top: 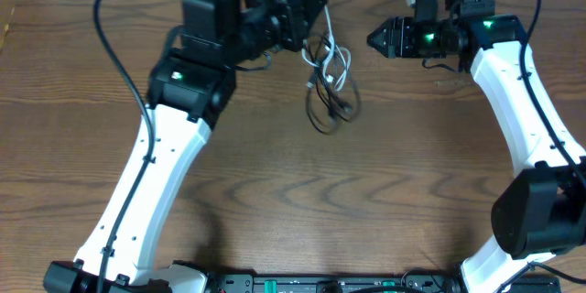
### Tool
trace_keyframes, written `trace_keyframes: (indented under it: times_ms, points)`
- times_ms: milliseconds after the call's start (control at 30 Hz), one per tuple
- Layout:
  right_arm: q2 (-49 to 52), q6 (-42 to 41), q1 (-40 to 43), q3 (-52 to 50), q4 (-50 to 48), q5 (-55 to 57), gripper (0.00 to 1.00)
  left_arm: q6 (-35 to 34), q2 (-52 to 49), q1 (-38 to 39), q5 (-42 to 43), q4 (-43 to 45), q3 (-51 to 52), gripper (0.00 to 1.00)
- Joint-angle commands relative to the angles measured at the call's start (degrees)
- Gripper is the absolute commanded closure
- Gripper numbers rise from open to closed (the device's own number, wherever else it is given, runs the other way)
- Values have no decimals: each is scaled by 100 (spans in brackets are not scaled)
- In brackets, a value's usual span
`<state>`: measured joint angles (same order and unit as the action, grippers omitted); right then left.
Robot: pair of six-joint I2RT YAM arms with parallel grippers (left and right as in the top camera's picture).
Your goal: Untangle cables
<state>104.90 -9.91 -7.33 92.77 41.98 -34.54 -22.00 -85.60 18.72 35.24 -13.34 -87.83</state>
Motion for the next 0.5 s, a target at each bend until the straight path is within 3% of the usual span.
trace_keyframes:
  times_ms: [0, 467]
  points:
    - [-15, 748, -28, -33, -142, -1244, 41, -212, 74, -173, 658, 63, -44, 92]
    - [245, 1025, -533, -33, -540, -1563, 38, -214, 74, -173, 658, 61, -44, 92]
